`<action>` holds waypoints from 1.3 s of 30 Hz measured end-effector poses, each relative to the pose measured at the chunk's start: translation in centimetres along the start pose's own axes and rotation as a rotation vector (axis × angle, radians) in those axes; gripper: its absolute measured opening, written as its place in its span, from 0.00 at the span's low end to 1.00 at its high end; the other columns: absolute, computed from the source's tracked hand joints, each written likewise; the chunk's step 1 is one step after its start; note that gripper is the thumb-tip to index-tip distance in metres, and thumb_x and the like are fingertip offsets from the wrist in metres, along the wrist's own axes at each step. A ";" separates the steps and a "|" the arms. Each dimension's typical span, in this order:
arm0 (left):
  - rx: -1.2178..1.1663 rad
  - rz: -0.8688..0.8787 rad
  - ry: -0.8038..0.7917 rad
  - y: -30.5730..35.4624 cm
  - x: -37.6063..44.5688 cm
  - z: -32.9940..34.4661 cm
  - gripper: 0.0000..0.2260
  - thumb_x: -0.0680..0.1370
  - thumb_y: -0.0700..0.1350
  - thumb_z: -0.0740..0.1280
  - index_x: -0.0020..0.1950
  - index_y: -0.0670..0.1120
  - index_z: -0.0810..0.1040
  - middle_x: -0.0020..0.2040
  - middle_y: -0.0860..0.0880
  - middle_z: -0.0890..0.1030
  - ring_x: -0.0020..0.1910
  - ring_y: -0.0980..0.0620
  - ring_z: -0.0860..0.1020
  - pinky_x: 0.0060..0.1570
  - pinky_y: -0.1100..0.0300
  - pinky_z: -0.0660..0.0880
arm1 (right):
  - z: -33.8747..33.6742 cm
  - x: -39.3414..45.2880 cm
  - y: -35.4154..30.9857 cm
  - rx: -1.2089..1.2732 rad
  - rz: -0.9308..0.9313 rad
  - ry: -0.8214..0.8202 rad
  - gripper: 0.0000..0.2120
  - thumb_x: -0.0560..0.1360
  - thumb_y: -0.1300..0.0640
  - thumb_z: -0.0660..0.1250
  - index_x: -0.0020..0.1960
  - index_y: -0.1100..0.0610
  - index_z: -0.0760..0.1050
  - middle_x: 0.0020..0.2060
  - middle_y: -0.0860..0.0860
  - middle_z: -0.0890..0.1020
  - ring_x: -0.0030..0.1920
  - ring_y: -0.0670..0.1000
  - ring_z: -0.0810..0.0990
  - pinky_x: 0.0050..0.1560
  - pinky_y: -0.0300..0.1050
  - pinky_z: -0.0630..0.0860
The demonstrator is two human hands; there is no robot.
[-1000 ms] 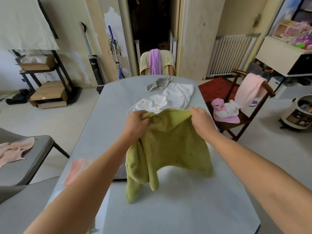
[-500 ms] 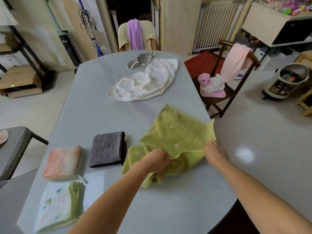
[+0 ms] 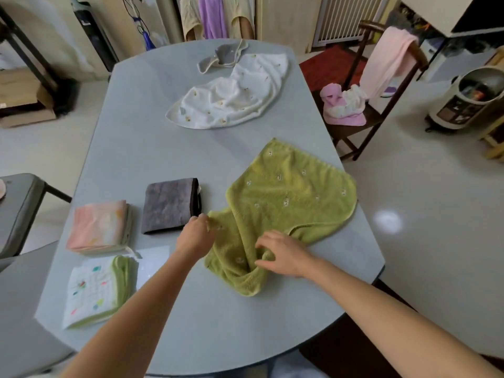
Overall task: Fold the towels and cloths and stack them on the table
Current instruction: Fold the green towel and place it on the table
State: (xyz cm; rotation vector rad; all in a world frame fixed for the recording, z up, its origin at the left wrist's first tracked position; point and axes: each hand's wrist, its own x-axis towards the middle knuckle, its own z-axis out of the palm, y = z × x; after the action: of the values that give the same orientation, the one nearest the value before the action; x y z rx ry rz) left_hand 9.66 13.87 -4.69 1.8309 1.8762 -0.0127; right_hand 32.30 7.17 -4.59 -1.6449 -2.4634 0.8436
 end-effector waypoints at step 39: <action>0.261 0.629 -0.140 -14.3 -3.4 2.5 0.26 0.75 0.34 0.62 0.72 0.46 0.64 0.67 0.45 0.68 0.62 0.44 0.68 0.54 0.50 0.74 | 15.9 1.8 -18.3 -0.355 0.452 0.142 0.22 0.48 0.65 0.78 0.42 0.60 0.79 0.34 0.56 0.79 0.34 0.56 0.80 0.24 0.43 0.76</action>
State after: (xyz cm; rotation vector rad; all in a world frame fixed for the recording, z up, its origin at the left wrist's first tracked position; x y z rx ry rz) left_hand -2.99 8.51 -10.47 2.4549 1.1817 -0.1670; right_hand 10.75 -2.88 -9.88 -2.3444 -2.2735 0.3009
